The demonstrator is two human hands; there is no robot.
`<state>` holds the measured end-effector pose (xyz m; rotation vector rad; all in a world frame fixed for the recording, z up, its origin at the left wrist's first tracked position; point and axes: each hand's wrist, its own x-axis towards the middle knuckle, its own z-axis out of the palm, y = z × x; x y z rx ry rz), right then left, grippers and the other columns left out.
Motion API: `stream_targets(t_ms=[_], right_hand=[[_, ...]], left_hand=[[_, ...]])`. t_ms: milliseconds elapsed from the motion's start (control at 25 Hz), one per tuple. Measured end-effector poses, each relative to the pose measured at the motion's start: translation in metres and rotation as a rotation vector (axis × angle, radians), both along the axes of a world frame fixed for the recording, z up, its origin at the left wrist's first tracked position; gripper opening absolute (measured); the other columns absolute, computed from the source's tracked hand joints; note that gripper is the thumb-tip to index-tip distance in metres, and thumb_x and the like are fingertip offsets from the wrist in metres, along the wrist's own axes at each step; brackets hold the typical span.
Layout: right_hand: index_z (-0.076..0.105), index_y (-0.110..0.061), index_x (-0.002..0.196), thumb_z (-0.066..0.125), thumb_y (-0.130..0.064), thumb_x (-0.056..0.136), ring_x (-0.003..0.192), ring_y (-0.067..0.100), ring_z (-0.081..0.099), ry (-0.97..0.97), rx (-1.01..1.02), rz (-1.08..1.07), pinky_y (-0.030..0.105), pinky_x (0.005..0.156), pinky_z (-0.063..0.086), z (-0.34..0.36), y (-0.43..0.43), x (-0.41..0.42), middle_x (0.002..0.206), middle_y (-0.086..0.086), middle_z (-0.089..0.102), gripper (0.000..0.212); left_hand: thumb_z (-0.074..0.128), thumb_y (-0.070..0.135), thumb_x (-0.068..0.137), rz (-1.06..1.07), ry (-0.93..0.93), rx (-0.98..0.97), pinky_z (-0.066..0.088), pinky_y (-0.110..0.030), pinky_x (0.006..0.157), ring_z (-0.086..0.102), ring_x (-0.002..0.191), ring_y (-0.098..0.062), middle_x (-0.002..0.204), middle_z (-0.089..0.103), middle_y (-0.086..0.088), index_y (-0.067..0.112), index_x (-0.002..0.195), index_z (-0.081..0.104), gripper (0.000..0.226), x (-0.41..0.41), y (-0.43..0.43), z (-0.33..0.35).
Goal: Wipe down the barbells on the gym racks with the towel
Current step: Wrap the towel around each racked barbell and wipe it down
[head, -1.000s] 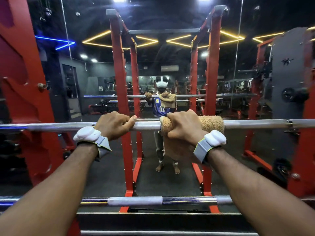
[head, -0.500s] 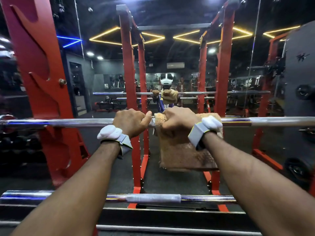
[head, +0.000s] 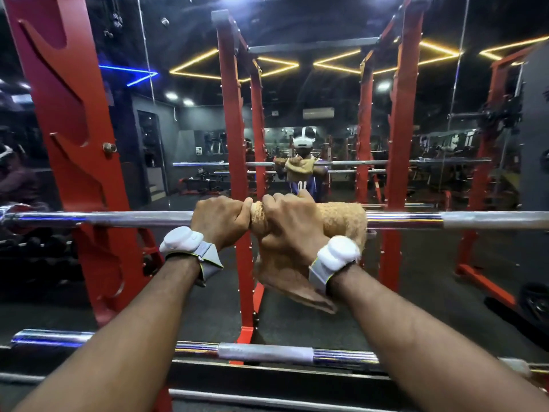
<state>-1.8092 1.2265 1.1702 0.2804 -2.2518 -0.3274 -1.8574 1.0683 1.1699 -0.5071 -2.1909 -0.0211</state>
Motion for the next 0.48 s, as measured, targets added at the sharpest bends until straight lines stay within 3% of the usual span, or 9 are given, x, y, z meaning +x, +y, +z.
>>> stream_targets(t_ms=[40, 160, 240, 400, 480], right_hand=[[0.05, -0.023, 0.077, 0.075, -0.045, 0.053, 0.067, 0.026, 0.066, 0.049, 0.01, -0.007, 0.036, 0.069, 0.037, -0.005, -0.003, -0.001, 0.074, 0.002, 0.065, 0.042], [0.051, -0.025, 0.088, 0.066, -0.045, 0.071, 0.09, 0.028, 0.068, -0.077, -0.031, 0.059, 0.036, 0.072, 0.029, 0.008, 0.003, 0.0, 0.094, 0.004, 0.071, 0.03], [0.057, -0.022, 0.094, 0.062, -0.045, 0.076, 0.095, 0.03, 0.068, -0.134, -0.065, 0.083, 0.034, 0.072, 0.029, 0.016, 0.008, 0.0, 0.099, 0.006, 0.071, 0.03], [0.048, -0.023, 0.078, 0.07, -0.044, 0.061, 0.066, 0.026, 0.065, 0.098, 0.011, 0.015, 0.036, 0.067, 0.021, -0.005, -0.003, -0.006, 0.075, 0.002, 0.064, 0.035], [0.048, -0.023, 0.078, 0.07, -0.044, 0.061, 0.065, 0.026, 0.063, 0.116, 0.014, 0.024, 0.036, 0.068, 0.019, -0.007, -0.005, -0.007, 0.073, 0.001, 0.062, 0.034]], left_hand=[[0.009, 0.05, 0.09, 0.005, 0.008, 0.012, 0.037, -0.035, 0.061, 0.066, 0.084, -0.037, 0.083, 0.072, -0.012, 0.012, 0.078, 0.07, 0.073, 0.0, 0.0, -0.002], [0.012, 0.048, 0.092, 0.037, -0.022, 0.033, 0.04, -0.036, 0.063, 0.066, 0.085, -0.037, 0.085, 0.072, -0.012, 0.013, 0.08, 0.071, 0.07, -0.001, 0.003, 0.0], [0.017, 0.046, 0.093, 0.04, -0.034, 0.049, 0.038, -0.035, 0.063, 0.066, 0.086, -0.037, 0.085, 0.072, -0.013, 0.012, 0.079, 0.071, 0.066, 0.0, 0.004, -0.001], [0.014, 0.047, 0.092, 0.015, 0.002, 0.079, 0.038, -0.035, 0.06, 0.066, 0.079, -0.037, 0.078, 0.071, -0.012, 0.009, 0.073, 0.069, 0.07, 0.002, 0.003, -0.003], [0.011, 0.048, 0.091, -0.006, 0.012, 0.087, 0.035, -0.035, 0.059, 0.066, 0.078, -0.037, 0.076, 0.071, -0.013, 0.008, 0.072, 0.068, 0.072, 0.002, 0.002, -0.004]])
